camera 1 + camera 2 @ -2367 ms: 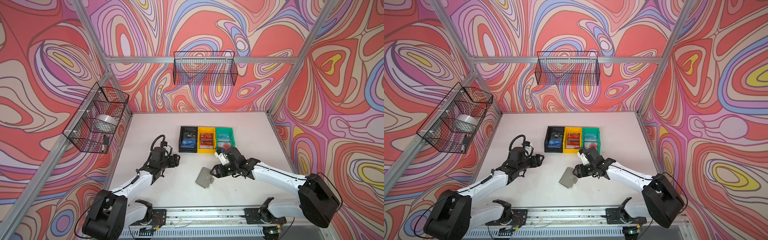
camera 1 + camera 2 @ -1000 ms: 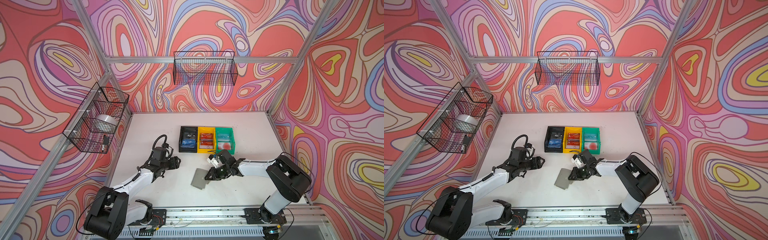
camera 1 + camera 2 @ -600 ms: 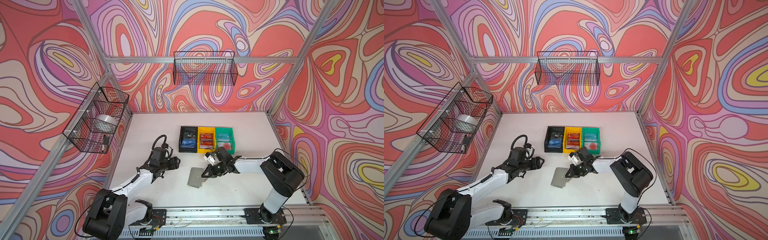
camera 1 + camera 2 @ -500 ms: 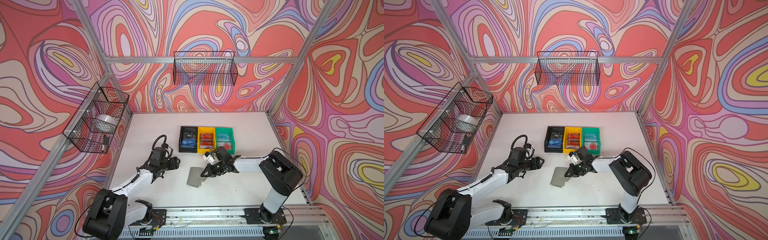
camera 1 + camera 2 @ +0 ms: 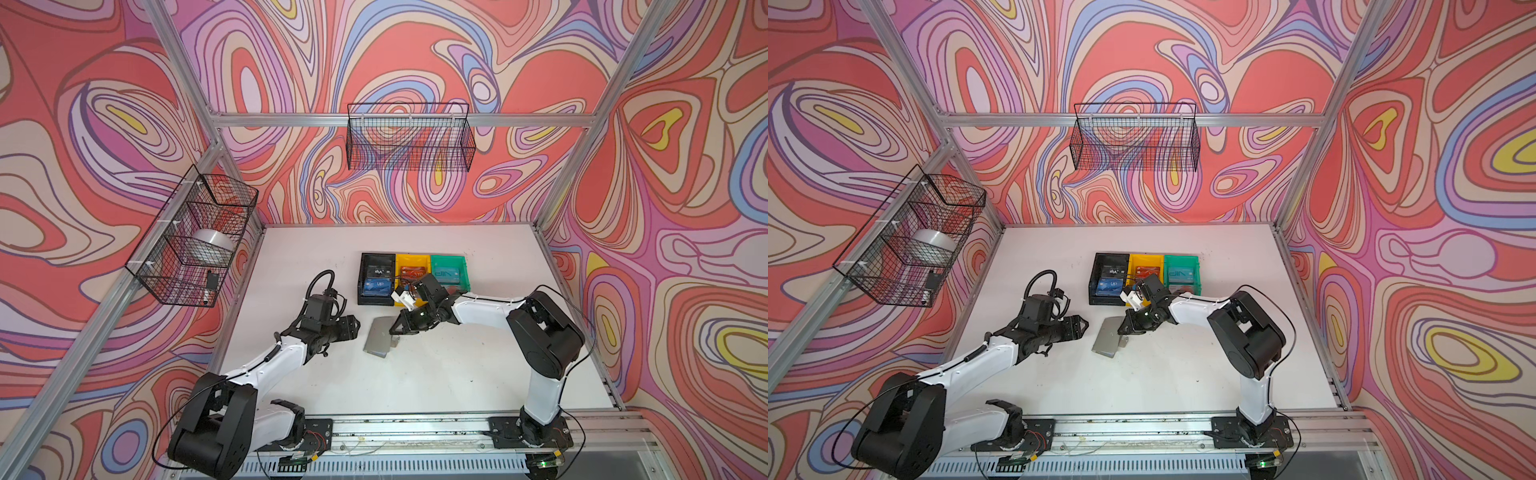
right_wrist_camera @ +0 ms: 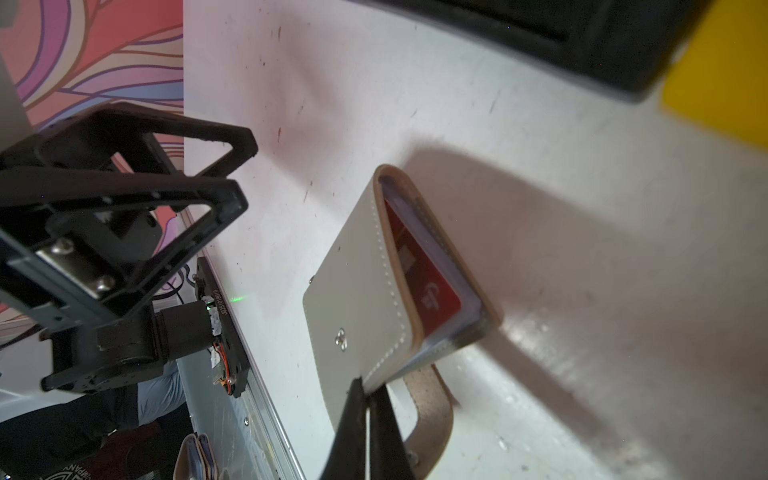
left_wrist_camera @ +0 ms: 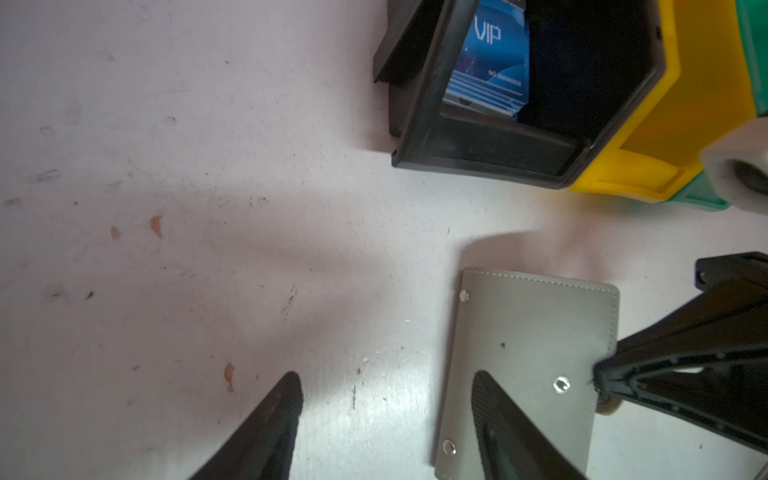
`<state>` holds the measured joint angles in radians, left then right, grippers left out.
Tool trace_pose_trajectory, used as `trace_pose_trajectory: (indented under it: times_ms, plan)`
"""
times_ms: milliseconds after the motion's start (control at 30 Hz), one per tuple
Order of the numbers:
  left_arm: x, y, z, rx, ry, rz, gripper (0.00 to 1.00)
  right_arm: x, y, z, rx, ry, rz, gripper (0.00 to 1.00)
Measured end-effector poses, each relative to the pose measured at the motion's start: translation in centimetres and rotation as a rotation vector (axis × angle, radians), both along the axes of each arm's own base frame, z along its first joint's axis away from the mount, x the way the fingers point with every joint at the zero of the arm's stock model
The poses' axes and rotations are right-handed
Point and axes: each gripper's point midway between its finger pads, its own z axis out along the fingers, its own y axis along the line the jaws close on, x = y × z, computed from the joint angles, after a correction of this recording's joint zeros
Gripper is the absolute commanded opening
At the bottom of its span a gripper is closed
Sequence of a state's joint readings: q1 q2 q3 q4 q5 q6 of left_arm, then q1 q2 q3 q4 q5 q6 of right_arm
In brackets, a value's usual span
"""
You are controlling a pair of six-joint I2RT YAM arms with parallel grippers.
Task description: Take the credit cards out of the card holder
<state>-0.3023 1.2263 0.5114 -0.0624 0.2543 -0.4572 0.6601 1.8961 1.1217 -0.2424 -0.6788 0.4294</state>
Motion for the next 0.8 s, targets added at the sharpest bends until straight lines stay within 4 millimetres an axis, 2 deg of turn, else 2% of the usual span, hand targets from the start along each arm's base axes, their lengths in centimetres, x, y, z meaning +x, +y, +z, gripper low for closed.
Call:
trace_pose_trajectory:
  times_ms: [133, 200, 300, 400, 600, 700, 800]
  plan:
    - [0.5, -0.1, 1.1, 0.001, -0.009, 0.003, 0.66, 0.7, 0.4, 0.9, -0.017, -0.016, 0.03, 0.0]
    - [0.5, -0.1, 1.6, 0.001, -0.001, 0.002, 0.66, 1.0, 0.8, 1.7, -0.012, -0.026, 0.045, 0.09]
    - [0.6, -0.3, 2.5, -0.014, 0.016, -0.004, 0.66, 1.5, 1.4, 2.7, 0.004, -0.039, 0.063, 0.18]
    - [0.5, 0.0, 3.1, -0.044, 0.04, 0.007, 0.66, 1.8, 2.0, 3.2, 0.021, -0.041, 0.079, 0.23]
    - [0.3, 2.4, 5.2, -0.147, 0.043, 0.096, 0.66, 2.1, 3.3, 2.9, 0.034, -0.019, 0.104, 0.28]
    - [-0.2, 2.7, 6.4, -0.166, 0.022, 0.101, 0.66, 2.1, 4.7, 2.5, 0.04, -0.009, 0.124, 0.34]
    - [-0.8, 2.6, 6.4, -0.176, 0.04, 0.097, 0.66, 2.0, 6.4, 2.3, 0.048, -0.001, 0.148, 0.38]
